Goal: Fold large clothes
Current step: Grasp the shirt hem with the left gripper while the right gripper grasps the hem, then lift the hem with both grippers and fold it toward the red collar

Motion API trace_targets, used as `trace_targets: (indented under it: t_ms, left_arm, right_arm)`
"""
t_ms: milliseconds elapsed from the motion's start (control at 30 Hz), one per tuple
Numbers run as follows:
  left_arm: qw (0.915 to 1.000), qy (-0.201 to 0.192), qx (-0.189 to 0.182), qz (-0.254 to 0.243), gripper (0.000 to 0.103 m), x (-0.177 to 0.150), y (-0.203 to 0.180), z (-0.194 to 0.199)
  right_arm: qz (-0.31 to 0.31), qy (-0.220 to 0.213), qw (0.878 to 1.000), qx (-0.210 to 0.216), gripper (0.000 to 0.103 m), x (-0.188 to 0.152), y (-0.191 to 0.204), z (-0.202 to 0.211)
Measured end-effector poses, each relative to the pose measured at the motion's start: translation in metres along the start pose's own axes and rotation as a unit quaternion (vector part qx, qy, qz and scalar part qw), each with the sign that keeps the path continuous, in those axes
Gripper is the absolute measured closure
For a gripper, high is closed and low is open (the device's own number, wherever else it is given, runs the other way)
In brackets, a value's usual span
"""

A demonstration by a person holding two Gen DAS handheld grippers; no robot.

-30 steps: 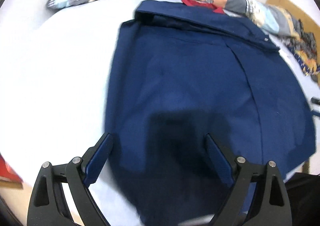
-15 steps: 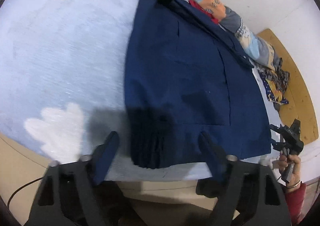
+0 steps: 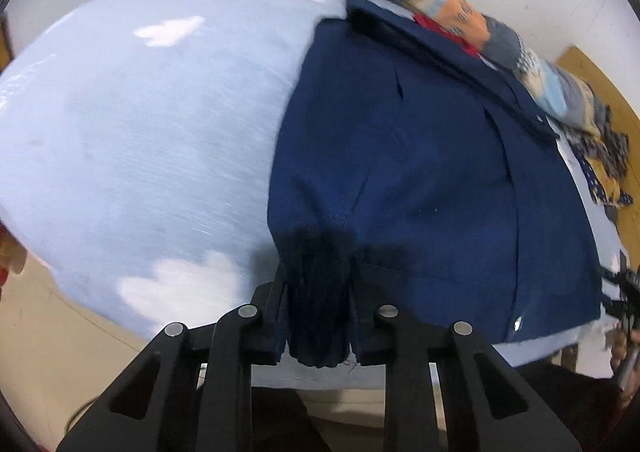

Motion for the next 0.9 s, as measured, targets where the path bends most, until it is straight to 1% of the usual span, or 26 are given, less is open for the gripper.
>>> trace_targets:
  t_ms: [33, 100, 133, 167, 200, 233, 267, 300, 333, 367, 400, 467, 533, 567, 633, 700, 767, 833, 900]
  left_arm:
    - [1.0, 0.003, 0.004, -0.006, 0.077, -0.001, 0.001, 0.0]
    - [0.9999, 0.001, 0.009, -0.007, 0.074, -0.001, -0.001, 0.0]
    - [0.9999, 0.001, 0.013, -0.009, 0.069, -0.001, 0.0, 0.001]
    - [0.9997, 0.0, 0.02, -0.012, 0.058, 0.0, -0.001, 0.001]
    - [0.9994, -0.007, 0.032, -0.013, 0.051, 0.002, 0.002, 0.003]
    - [0.9991, -0.022, 0.037, -0.007, 0.035, 0.006, 0.004, 0.007]
    - [0.999, -0.029, 0.035, -0.002, 0.023, 0.007, 0.005, 0.008]
    - [0.9989, -0.036, 0.031, 0.006, 0.019, 0.011, 0.004, 0.009]
    - [0.9988, -0.039, 0.026, 0.014, 0.018, 0.013, 0.004, 0.009]
    - [0.9989, -0.037, 0.021, 0.017, 0.018, 0.013, 0.004, 0.008]
    - [0.9991, -0.033, 0.018, 0.02, 0.018, 0.012, 0.004, 0.006]
    - [0.9993, -0.027, 0.015, 0.022, 0.018, 0.013, 0.002, 0.002]
    - [0.9993, -0.029, 0.009, 0.021, 0.018, 0.013, -0.002, 0.002]
    - [0.9993, -0.03, 0.003, 0.021, 0.018, 0.012, -0.003, 0.004]
    - [0.9994, -0.025, -0.011, 0.021, 0.018, 0.01, -0.008, 0.002]
    - [0.9997, -0.016, -0.016, 0.011, 0.018, 0.006, -0.016, -0.003]
    - [0.9999, -0.009, -0.004, -0.009, 0.018, 0.003, -0.022, -0.013]
    - [0.9985, -0.005, 0.029, -0.047, 0.018, -0.001, -0.026, -0.023]
    - [0.9965, -0.008, 0.046, -0.07, 0.018, -0.002, -0.028, -0.028]
  right_arm:
    - [-0.001, 0.004, 1.0, 0.002, 0.02, -0.002, -0.001, 0.0]
    - [0.0, 0.013, 1.0, 0.007, 0.032, -0.007, -0.002, -0.001]
    - [0.001, 0.016, 1.0, 0.009, 0.035, -0.01, -0.001, -0.001]
    - [0.003, 0.023, 1.0, 0.015, 0.042, -0.013, 0.001, -0.002]
    - [0.007, 0.031, 0.999, 0.027, 0.046, -0.018, 0.006, -0.004]
    - [0.01, 0.037, 0.999, 0.036, 0.047, -0.021, 0.011, -0.006]
    - [0.015, 0.043, 0.998, 0.044, 0.05, -0.025, 0.017, -0.007]
    - [0.028, 0.049, 0.997, 0.049, 0.062, -0.029, 0.023, -0.01]
    - [0.039, 0.053, 0.997, 0.048, 0.07, -0.033, 0.026, -0.012]
    - [0.05, 0.054, 0.996, 0.045, 0.083, -0.035, 0.028, -0.012]
    - [0.051, 0.053, 0.996, 0.045, 0.085, -0.036, 0.029, -0.012]
    - [0.057, 0.047, 0.997, 0.038, 0.088, -0.034, 0.029, -0.007]
    - [0.074, 0.022, 0.997, 0.013, 0.088, -0.03, 0.028, 0.003]
    - [0.08, 0.018, 0.997, 0.009, 0.088, -0.029, 0.03, 0.004]
    - [0.09, 0.016, 0.996, 0.014, 0.088, -0.032, 0.035, 0.004]
    - [0.11, 0.016, 0.994, 0.004, 0.088, -0.033, 0.035, 0.0]
    - [0.125, 0.016, 0.992, -0.007, 0.088, -0.034, 0.036, -0.004]
    - [0.133, 0.015, 0.991, -0.018, 0.087, -0.037, 0.034, -0.007]
    - [0.139, 0.011, 0.99, -0.025, 0.087, -0.038, 0.035, -0.01]
Point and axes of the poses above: each gripper's, at about its wrist camera, not at the fingertips, and z roughly against the way its jaws point, y to its left, x to its top, the point moved 9 cm from there along -z, roughly the way its jaws point, and after that the axes turned 13 degrees about -y, right-handed, at the moved point
